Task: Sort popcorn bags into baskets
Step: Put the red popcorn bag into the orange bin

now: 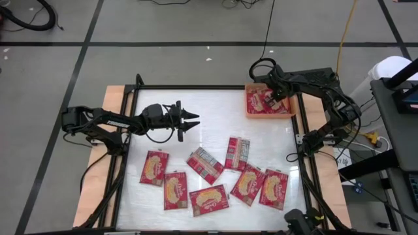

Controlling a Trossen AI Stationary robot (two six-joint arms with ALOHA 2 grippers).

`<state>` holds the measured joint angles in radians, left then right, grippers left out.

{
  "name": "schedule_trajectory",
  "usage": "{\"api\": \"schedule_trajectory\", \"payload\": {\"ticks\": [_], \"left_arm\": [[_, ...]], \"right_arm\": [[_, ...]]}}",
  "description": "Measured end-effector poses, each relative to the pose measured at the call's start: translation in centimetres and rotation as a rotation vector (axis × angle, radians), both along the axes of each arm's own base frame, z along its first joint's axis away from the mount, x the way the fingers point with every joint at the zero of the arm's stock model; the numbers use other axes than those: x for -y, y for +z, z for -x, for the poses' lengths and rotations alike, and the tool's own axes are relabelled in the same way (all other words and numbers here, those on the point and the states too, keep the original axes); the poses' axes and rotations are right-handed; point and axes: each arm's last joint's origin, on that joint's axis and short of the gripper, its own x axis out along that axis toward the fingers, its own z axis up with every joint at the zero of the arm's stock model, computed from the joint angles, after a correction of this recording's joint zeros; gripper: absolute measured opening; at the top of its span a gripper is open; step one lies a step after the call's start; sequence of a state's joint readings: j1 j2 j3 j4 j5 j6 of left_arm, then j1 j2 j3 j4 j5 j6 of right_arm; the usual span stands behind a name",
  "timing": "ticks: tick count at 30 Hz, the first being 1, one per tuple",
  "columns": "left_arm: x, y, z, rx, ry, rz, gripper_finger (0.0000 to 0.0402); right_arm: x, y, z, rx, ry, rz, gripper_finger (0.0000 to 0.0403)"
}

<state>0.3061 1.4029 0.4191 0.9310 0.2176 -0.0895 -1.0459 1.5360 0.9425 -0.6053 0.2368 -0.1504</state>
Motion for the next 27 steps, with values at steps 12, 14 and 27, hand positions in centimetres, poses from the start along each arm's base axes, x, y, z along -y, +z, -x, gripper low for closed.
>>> {"api": "schedule_trajectory", "payload": {"ticks": [12,14,27], "left_arm": [[0.0,0.0,0.0,0.000,0.000,-0.002,0.0152],[0.0,0.0,0.0,0.000,0.000,-0.002,0.0152],[0.0,0.0,0.0,0.001,0.000,-0.003,0.0152]], "right_arm": [[-0.1,-1.1,0.8,-0.150,0.004,0.083,0.0013],[-0.1,-1.0,0.8,-0.159,0.012,0.089,0.0007],[-0.9,-1.2,-1.8,0.105,0.085,0.012,0.0003]]}}
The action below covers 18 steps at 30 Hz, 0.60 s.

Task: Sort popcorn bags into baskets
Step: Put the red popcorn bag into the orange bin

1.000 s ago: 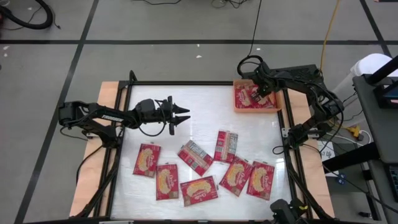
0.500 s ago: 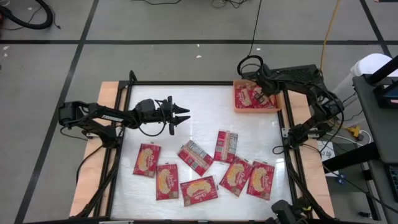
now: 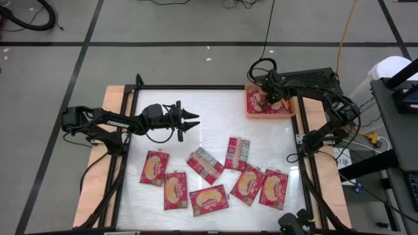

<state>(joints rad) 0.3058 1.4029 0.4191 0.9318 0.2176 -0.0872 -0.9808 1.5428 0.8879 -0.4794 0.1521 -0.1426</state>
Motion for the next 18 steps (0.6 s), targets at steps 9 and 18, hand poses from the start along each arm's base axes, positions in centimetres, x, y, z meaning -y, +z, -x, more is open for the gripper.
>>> {"api": "schedule_trajectory", "payload": {"ticks": [9,18], "left_arm": [[0.0,0.0,0.0,0.000,0.000,0.001,0.0152],[0.0,0.0,0.0,0.000,0.000,0.001,0.0152]], "right_arm": [[0.1,-1.3,0.4,-0.158,-0.038,-0.003,0.0001],[-0.3,-0.9,1.0,-0.244,-0.065,0.008,0.0000]]}}
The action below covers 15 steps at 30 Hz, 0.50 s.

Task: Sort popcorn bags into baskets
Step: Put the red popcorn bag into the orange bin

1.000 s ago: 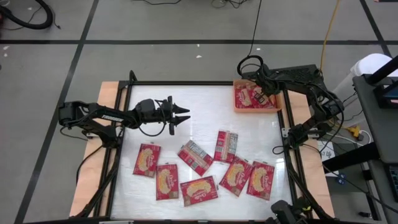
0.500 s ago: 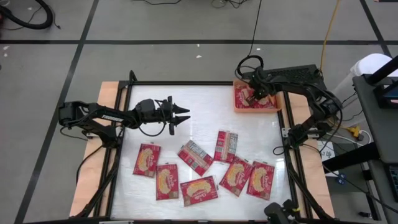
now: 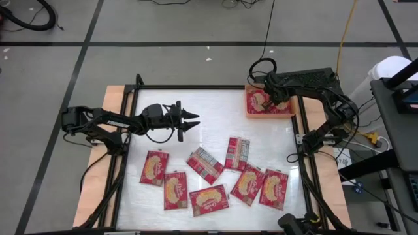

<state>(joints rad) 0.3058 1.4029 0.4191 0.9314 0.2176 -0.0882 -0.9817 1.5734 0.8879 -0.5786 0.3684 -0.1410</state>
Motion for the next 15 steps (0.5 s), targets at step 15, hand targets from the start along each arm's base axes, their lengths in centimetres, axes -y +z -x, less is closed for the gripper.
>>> {"api": "schedule_trajectory", "payload": {"ticks": [15], "left_arm": [[0.0,-0.4,0.0,-0.036,0.000,0.008,0.0152]], "right_arm": [[-0.9,2.1,-1.2,0.026,0.028,0.144,0.0000]]}}
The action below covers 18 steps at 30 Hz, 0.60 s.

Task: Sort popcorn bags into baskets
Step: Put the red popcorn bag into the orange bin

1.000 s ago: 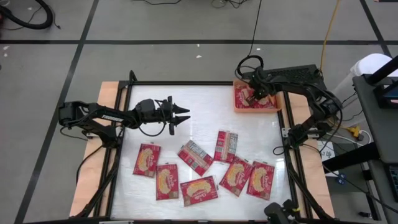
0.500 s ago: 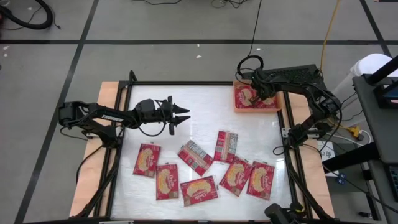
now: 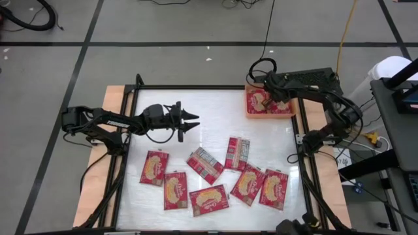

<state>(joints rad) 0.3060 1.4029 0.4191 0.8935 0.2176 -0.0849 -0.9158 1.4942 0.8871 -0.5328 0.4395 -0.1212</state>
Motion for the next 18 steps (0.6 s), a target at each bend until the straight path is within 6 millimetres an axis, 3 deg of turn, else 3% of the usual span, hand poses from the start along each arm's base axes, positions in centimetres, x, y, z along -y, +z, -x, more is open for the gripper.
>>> {"api": "schedule_trajectory", "payload": {"ticks": [9,14,18], "left_arm": [[0.5,-1.1,0.0,-0.106,-0.012,0.042,0.0152],[3.8,-1.3,-0.6,-0.134,-0.126,-0.013,0.0172],[6.8,-2.3,-0.6,-0.249,-0.115,-0.049,0.0212]], "right_arm": [[-3.9,5.0,-4.1,0.506,0.327,0.047,0.0000],[-7.0,5.4,-6.4,0.705,0.631,0.116,0.0000],[-9.4,4.5,-7.8,0.806,0.754,0.162,0.0000]]}}
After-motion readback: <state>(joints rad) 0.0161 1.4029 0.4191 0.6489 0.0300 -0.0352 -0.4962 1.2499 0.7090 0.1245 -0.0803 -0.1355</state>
